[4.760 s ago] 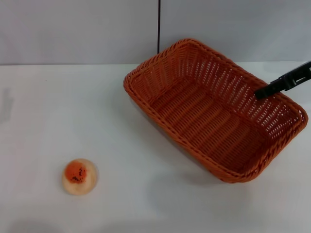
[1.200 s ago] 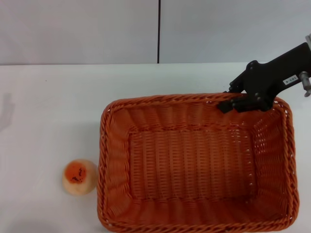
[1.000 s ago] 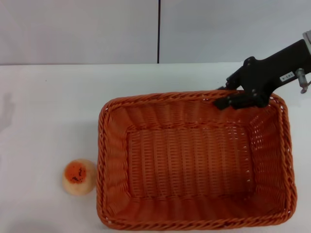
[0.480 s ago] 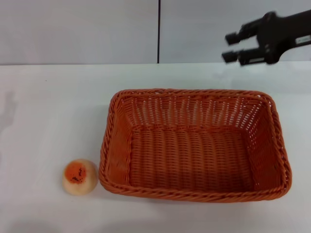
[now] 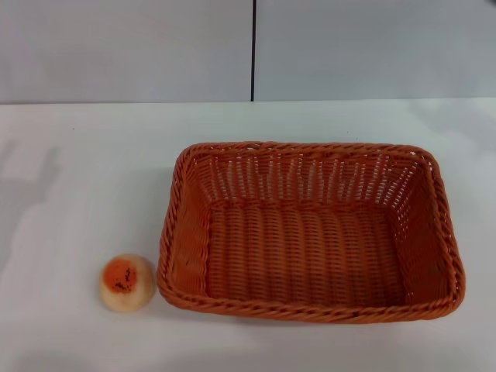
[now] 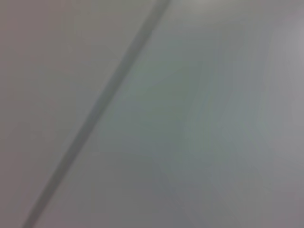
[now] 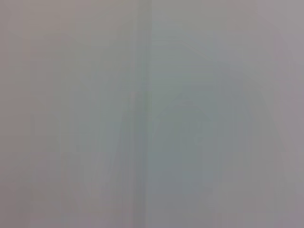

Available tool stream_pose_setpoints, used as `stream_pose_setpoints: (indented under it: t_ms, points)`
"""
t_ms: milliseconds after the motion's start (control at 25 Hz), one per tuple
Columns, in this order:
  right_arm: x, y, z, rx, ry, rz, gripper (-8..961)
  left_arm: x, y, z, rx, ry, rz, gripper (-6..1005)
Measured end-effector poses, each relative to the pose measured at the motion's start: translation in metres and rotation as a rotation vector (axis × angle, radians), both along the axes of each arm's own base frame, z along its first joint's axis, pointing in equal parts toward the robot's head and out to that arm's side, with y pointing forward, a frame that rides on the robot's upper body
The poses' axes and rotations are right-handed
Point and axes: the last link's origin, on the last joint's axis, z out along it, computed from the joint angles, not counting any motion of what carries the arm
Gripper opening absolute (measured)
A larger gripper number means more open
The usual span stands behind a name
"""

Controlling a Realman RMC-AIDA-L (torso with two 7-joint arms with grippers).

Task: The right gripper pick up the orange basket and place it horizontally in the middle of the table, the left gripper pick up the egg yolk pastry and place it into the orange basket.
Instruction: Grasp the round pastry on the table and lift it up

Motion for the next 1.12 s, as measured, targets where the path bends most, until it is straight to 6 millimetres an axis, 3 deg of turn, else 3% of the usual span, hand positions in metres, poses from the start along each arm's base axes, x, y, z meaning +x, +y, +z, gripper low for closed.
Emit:
stream_pose_setpoints:
  t_ms: [320,600,920,960,1120]
  points:
    - [0.079,-0.056,0.015,0.347,0.371,-0.260,473,-0.003,0.003,0.005,-0.332,0.251,-0.149,828]
    - [0.089,-0.063,0.016,0.400,0.404,-0.306,473,-0.020,-0.019,0.004,-0.609,0.408,-0.159,827]
    - [0.086,-0.053,0.014,0.399,0.419,-0.318,473,-0.023,-0.029,-0.001,-0.672,0.423,-0.160,827]
    - [0.086,-0.053,0.014,0.399,0.419,-0.318,473,-0.027,-0.044,-0.011,-0.751,0.423,-0.160,827]
    - [0.088,-0.051,0.010,0.422,0.428,-0.337,473,-0.028,-0.052,-0.021,-0.794,0.419,-0.156,827]
